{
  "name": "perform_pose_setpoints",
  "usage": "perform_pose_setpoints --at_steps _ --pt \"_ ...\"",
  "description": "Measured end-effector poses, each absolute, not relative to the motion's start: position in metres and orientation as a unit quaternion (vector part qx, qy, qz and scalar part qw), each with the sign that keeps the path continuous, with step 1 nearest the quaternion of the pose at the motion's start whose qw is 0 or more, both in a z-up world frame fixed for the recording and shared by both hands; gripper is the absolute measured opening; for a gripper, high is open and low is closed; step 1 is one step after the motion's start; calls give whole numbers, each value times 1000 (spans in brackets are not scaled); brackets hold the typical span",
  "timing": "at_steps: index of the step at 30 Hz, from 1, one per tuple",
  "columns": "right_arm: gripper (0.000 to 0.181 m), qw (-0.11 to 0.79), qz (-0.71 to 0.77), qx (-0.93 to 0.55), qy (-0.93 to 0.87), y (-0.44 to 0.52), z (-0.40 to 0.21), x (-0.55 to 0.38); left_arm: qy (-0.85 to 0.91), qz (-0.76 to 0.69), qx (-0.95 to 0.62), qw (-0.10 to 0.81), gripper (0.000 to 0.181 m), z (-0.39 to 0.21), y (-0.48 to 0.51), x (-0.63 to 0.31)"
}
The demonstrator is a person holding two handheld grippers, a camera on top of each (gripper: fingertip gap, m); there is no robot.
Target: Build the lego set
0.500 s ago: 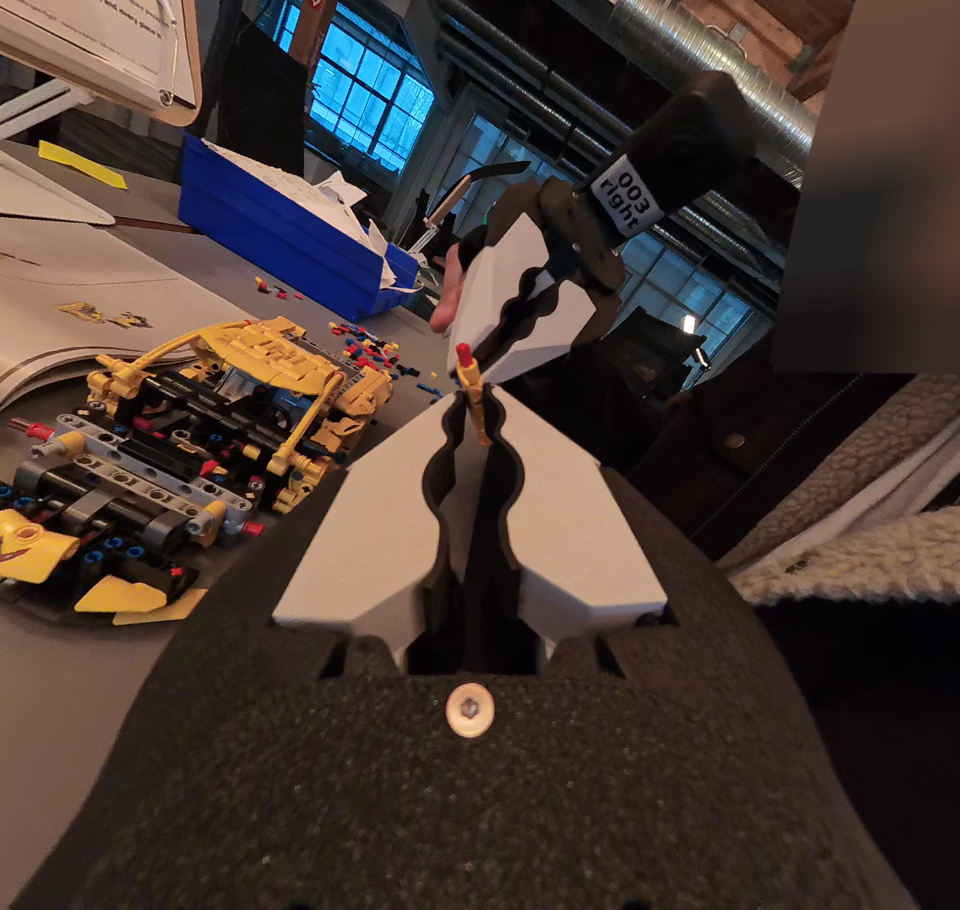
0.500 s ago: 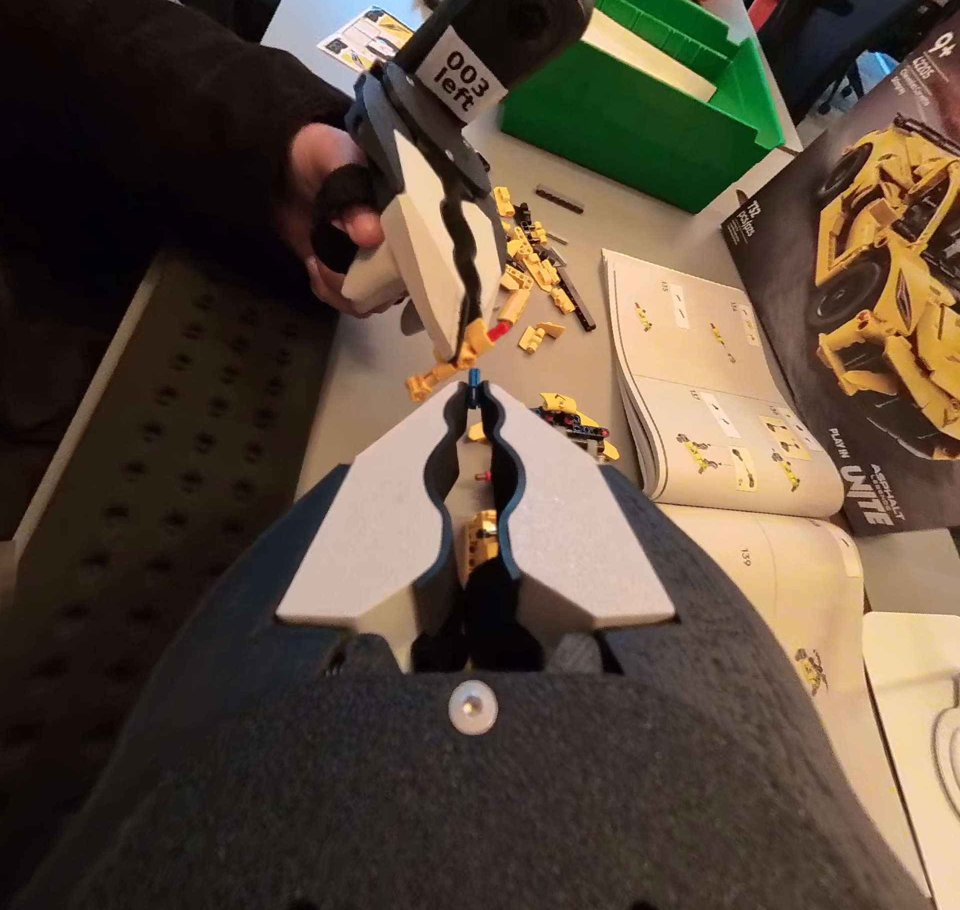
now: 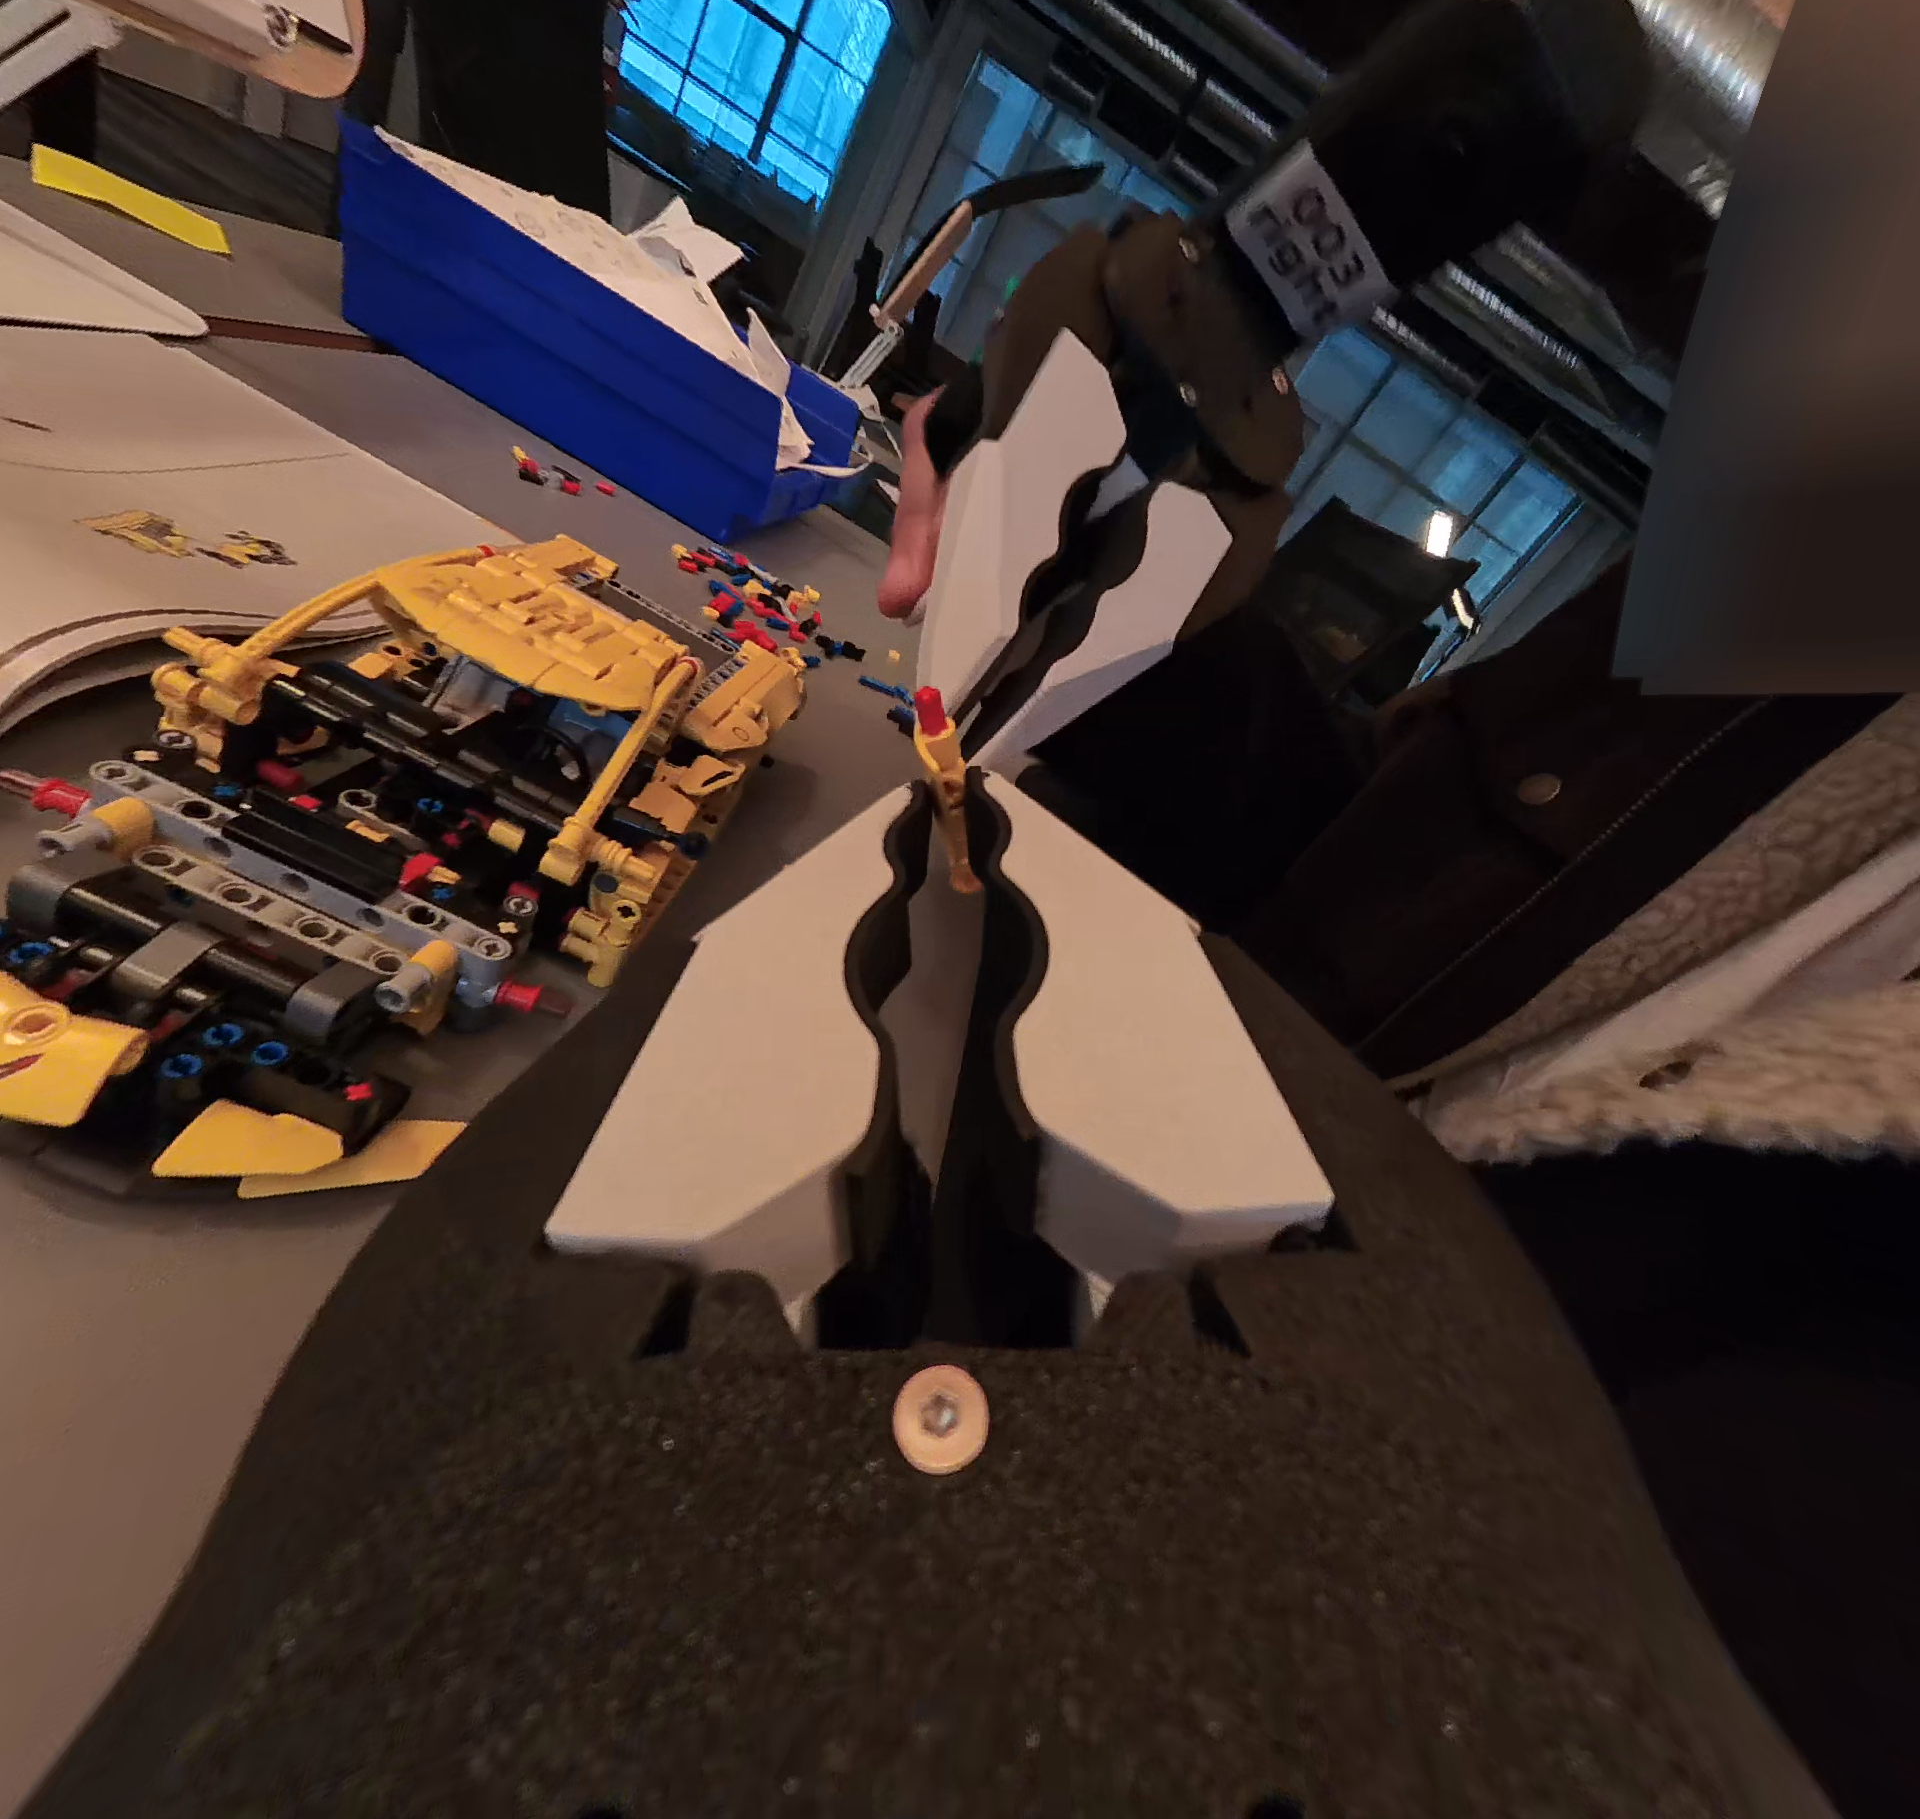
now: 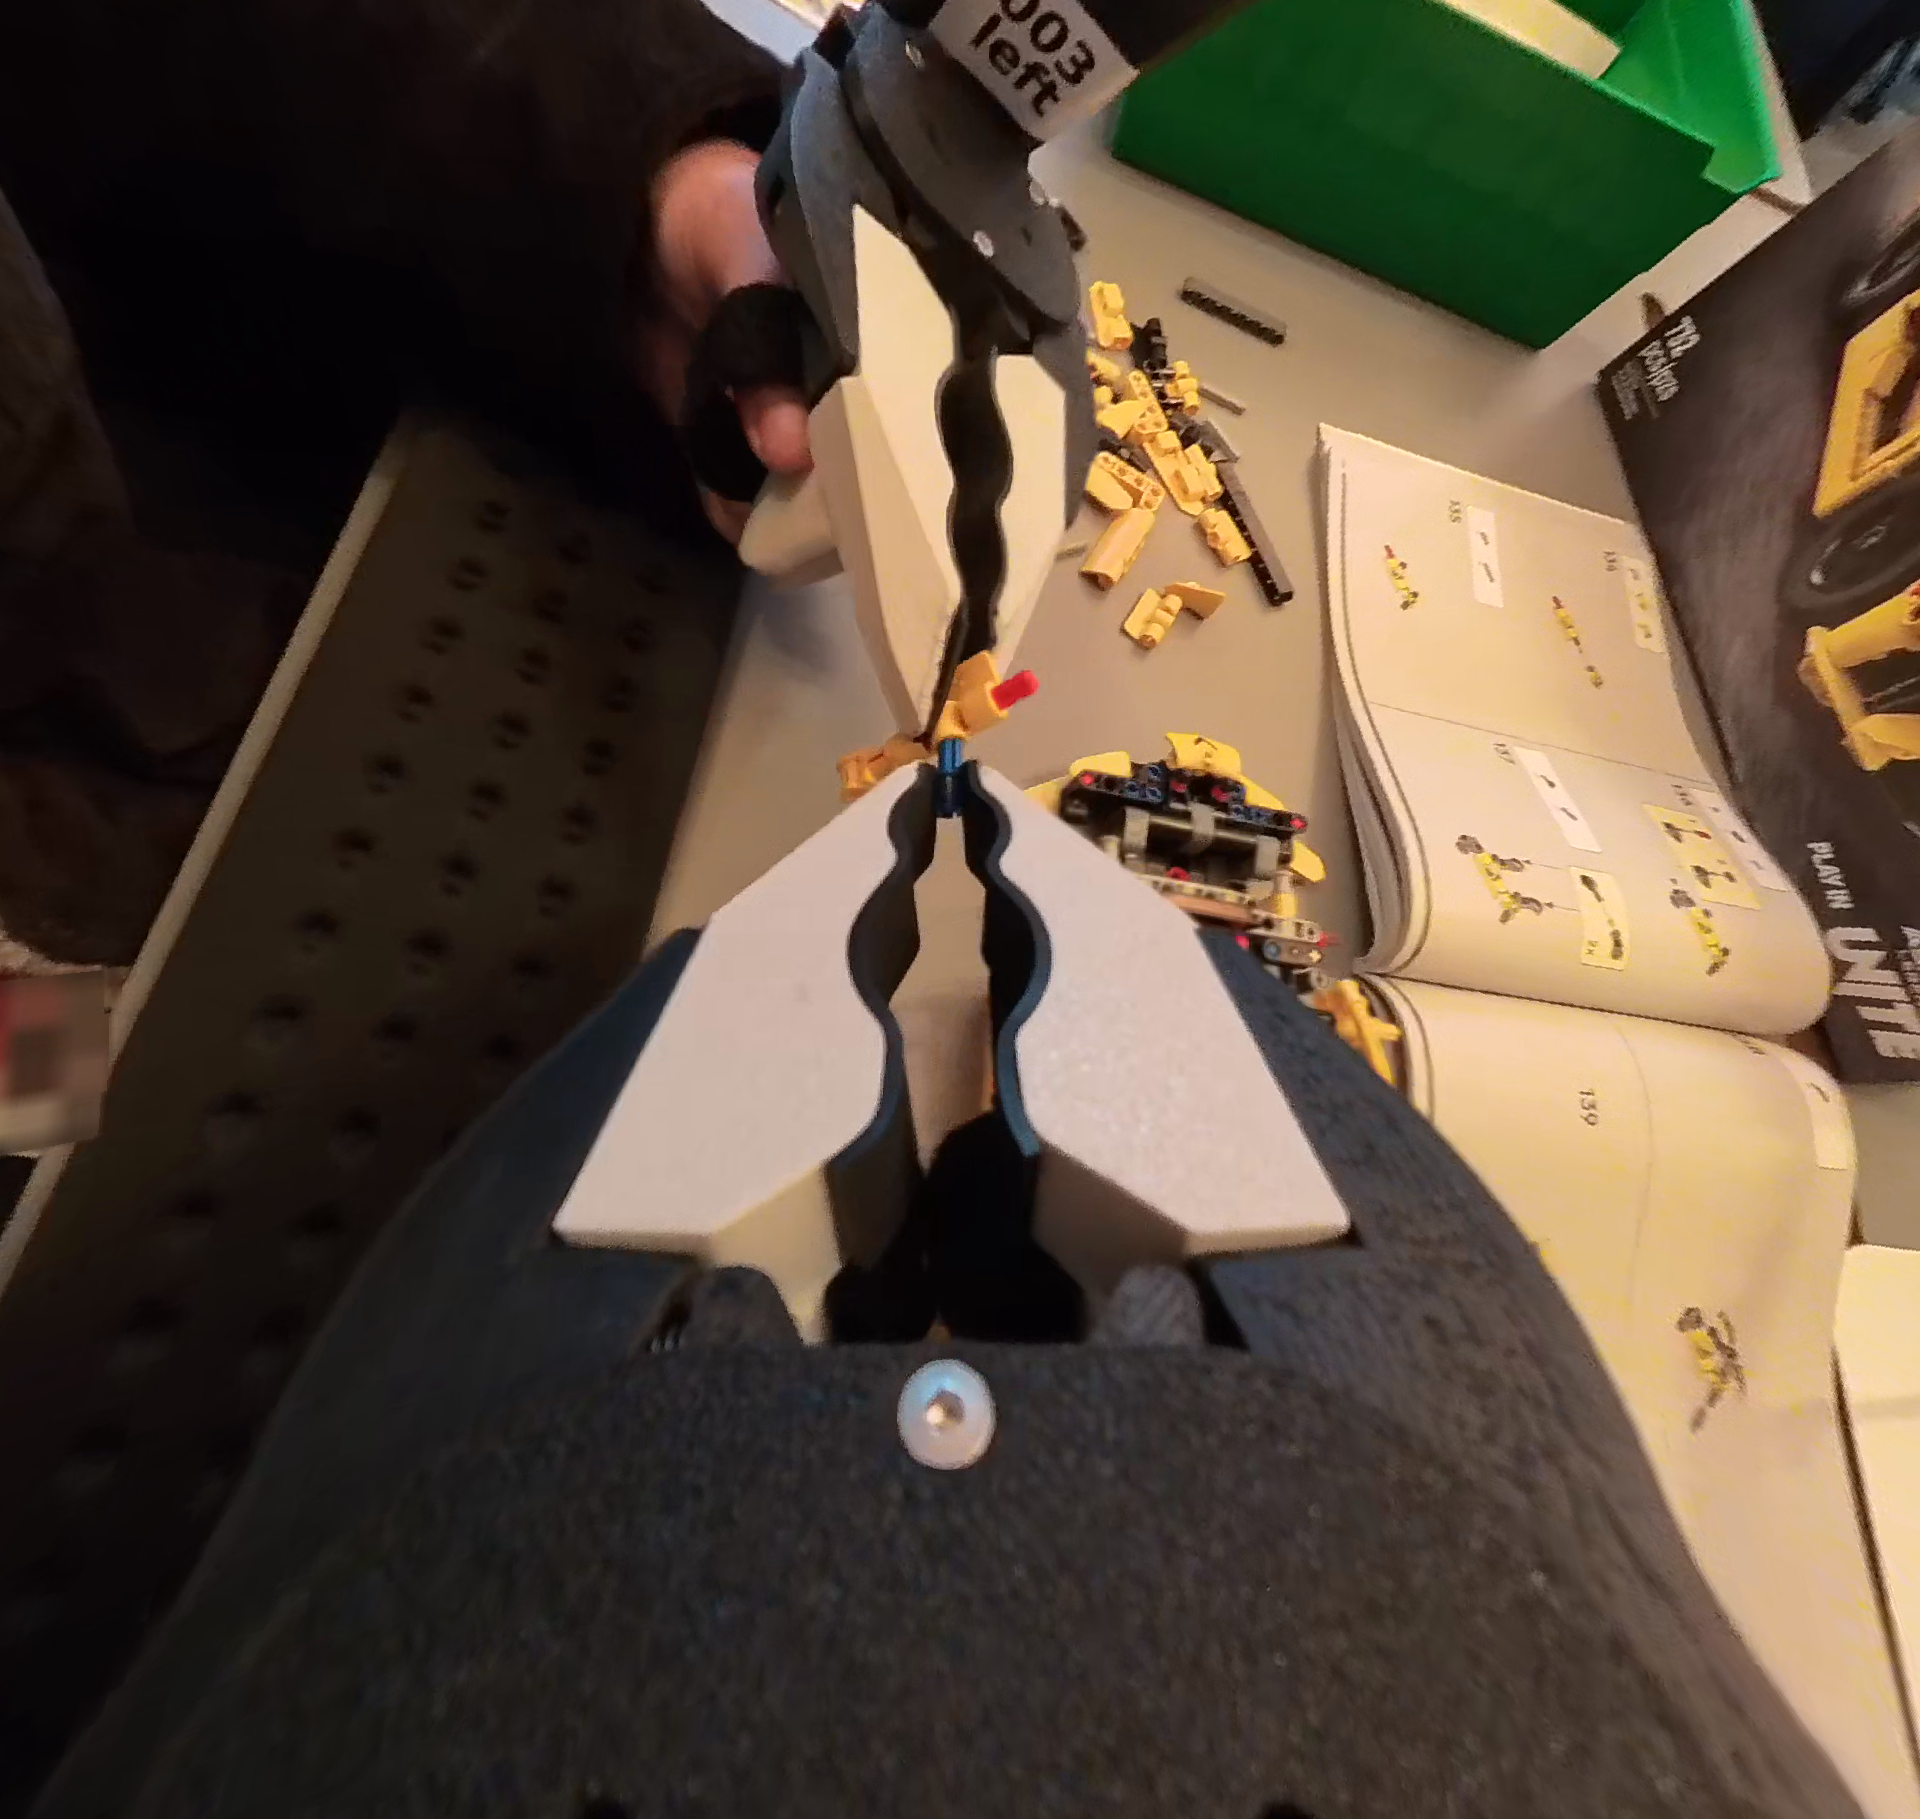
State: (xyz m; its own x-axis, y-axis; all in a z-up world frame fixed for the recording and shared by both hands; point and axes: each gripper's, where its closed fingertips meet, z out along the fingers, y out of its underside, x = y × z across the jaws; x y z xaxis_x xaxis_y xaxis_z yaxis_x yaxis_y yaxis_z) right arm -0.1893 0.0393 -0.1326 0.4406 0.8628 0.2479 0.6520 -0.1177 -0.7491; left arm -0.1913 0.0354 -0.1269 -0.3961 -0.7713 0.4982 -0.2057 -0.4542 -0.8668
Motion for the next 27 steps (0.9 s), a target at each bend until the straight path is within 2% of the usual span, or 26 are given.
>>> perform_pose_setpoints --at_steps 9,18,25,27 --pt "3 369 233 -745 -505 23 -141 -192 539 -652 -484 223 5 -133 19 -192" --pt "3 292 264 -765 -509 7 -168 -189 608 -594 -489 198 5 -158 1 -189" --pt "5 352 322 -745 -467 12 -149 -190 585 -619 -473 226 6 -143 7 -190" --pt "10 366 343 -736 -454 13 -143 -191 578 -630 -464 230 6 -137 6 -192"
